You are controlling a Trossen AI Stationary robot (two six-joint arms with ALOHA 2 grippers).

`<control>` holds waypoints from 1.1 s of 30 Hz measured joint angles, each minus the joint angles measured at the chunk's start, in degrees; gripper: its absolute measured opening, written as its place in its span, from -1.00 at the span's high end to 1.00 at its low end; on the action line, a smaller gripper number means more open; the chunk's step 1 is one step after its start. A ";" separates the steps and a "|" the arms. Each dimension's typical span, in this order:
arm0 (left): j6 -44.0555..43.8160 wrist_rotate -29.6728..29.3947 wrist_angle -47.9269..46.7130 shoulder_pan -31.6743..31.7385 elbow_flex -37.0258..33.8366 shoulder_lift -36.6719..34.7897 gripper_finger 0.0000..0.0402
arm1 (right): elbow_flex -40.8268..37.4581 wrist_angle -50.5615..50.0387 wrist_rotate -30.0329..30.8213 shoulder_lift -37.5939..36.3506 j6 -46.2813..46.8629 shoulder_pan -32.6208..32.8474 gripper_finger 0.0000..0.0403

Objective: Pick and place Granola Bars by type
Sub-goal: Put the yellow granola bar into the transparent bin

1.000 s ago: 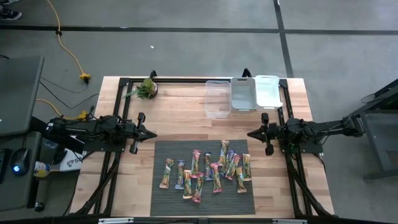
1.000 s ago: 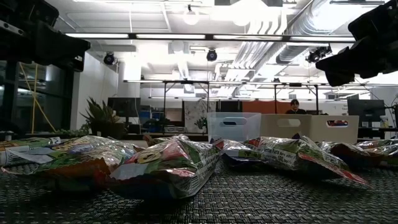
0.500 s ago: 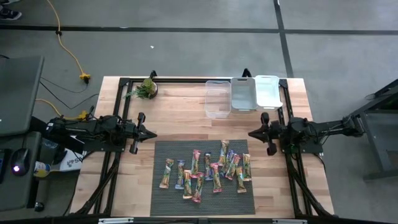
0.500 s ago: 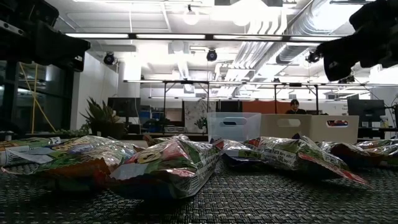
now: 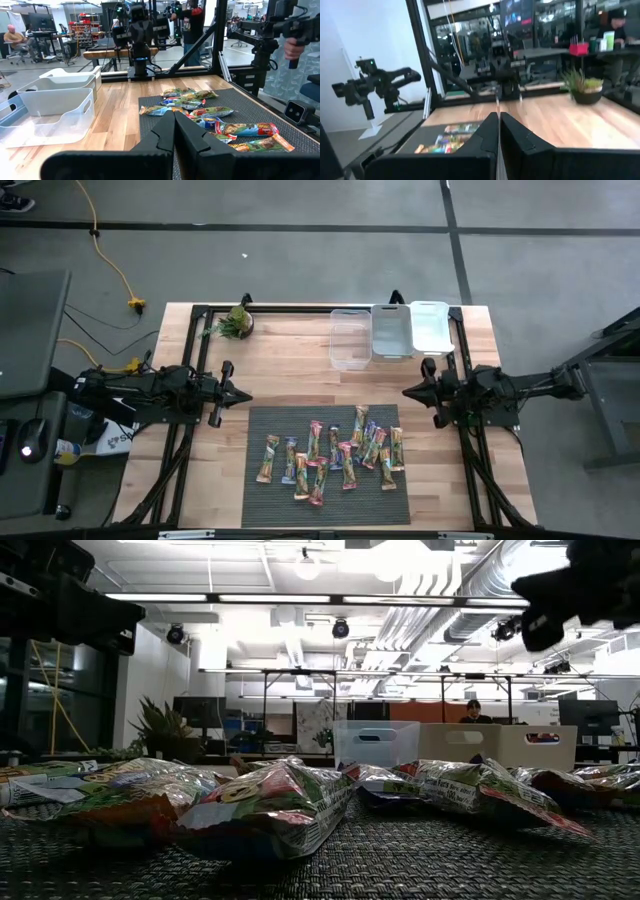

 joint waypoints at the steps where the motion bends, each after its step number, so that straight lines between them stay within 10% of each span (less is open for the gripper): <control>1: 0.00 0.00 0.02 0.00 0.00 0.01 1.00 | 1.15 -0.89 0.00 0.02 -0.92 0.00 1.00; 16: 0.00 0.00 0.00 0.01 0.00 0.00 1.00 | 26.85 -32.79 6.24 7.98 -8.39 0.00 1.00; 33: 0.00 0.00 0.00 0.00 0.01 0.00 1.00 | 42.02 -34.74 -3.04 31.81 -7.40 0.04 1.00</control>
